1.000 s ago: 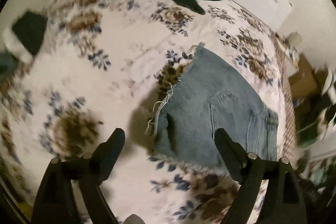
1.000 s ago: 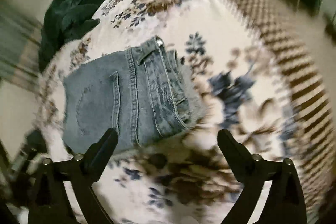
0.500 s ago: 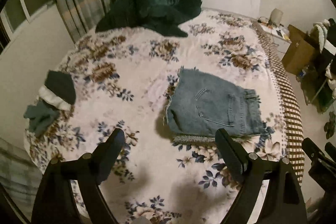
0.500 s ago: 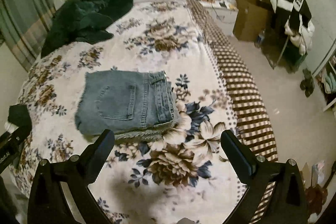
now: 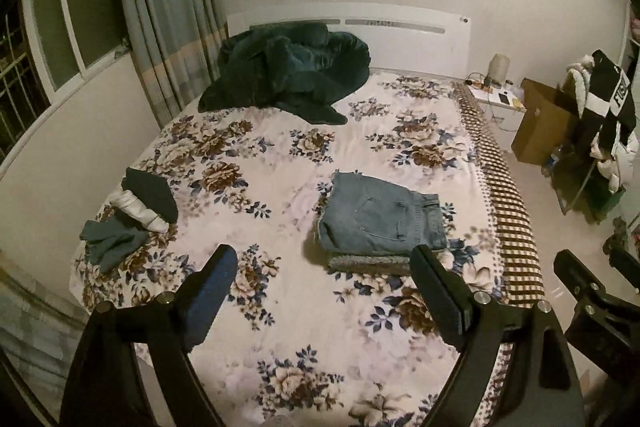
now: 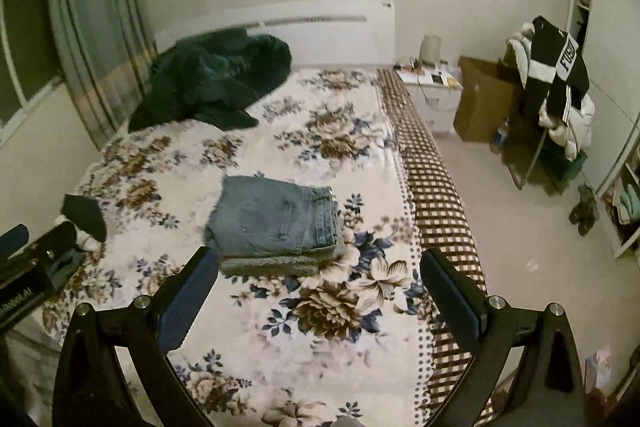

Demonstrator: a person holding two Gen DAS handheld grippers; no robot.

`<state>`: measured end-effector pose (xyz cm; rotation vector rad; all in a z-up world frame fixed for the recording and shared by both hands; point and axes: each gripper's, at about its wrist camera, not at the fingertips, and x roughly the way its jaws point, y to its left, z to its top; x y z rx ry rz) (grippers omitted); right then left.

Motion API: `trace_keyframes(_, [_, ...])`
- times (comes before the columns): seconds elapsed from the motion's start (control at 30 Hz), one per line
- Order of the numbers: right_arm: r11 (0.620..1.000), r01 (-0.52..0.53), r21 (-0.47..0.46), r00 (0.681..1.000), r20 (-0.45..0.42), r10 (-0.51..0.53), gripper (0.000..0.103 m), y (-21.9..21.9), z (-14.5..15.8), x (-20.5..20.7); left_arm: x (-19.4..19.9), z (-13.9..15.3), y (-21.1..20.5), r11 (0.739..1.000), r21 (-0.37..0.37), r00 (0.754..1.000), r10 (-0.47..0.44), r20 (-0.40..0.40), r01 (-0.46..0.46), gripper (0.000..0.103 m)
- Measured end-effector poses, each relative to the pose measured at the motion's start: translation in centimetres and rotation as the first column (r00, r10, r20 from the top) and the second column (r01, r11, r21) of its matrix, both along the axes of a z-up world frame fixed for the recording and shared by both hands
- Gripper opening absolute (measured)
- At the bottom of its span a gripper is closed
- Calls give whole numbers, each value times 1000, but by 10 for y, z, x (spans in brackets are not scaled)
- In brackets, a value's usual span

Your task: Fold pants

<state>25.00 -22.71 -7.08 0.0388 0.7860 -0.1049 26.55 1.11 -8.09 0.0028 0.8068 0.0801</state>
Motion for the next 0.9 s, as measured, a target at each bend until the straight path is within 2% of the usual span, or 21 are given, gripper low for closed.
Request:
trace_keyframes(0.23, [999, -49, -4, 998, 35, 49, 103, 6, 52, -66, -45, 31, -1, 1000, 0, 1000, 1, 32, -1, 88])
trace_keyframes(0.43, [999, -38, -20, 997, 64, 39, 103, 12, 87, -107, -67, 48, 8, 1000, -11, 999, -17, 43, 17, 88])
trace_keyframes(0.6, [999, -25, -29, 997, 67, 27, 103, 23, 104, -126, -83, 58, 12, 999, -6, 998, -44, 55, 45, 90])
trace_keyframes(0.67, [999, -20, -40, 997, 71, 23, 103, 27, 106, -128, -87, 61, 15, 999, -12, 997, -48, 63, 49, 102])
trace_keyframes(0.9, [999, 10, -42, 997, 79, -7, 103, 31, 114, -134, -95, 67, 24, 998, -20, 995, -50, 87, 52, 102])
